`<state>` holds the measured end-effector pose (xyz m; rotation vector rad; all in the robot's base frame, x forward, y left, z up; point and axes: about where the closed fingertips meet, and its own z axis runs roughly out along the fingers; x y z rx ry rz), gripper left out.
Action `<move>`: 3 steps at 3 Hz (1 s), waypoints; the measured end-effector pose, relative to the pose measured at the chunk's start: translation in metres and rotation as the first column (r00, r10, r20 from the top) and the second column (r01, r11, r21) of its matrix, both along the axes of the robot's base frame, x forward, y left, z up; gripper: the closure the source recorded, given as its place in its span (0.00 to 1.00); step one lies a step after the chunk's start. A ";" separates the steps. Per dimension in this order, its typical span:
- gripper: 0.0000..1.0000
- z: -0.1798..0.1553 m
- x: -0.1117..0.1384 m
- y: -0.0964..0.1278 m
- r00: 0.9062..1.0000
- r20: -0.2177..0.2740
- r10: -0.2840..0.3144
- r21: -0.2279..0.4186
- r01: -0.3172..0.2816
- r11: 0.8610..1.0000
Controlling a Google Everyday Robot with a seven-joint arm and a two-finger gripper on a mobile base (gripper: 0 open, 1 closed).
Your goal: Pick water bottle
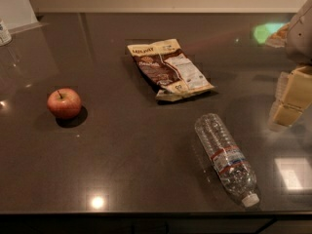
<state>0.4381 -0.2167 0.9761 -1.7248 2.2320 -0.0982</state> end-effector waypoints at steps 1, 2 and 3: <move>0.00 0.000 0.000 0.000 1.000 0.000 0.000 0.000 0.000 1.000; 0.00 0.000 -0.001 0.009 0.996 -0.018 0.091 0.016 -0.090 0.996; 0.00 -0.003 -0.001 0.028 0.958 -0.056 0.282 0.020 -0.282 0.959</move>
Offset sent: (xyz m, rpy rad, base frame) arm -0.0074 0.0262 -0.0040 0.0478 0.0890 0.2980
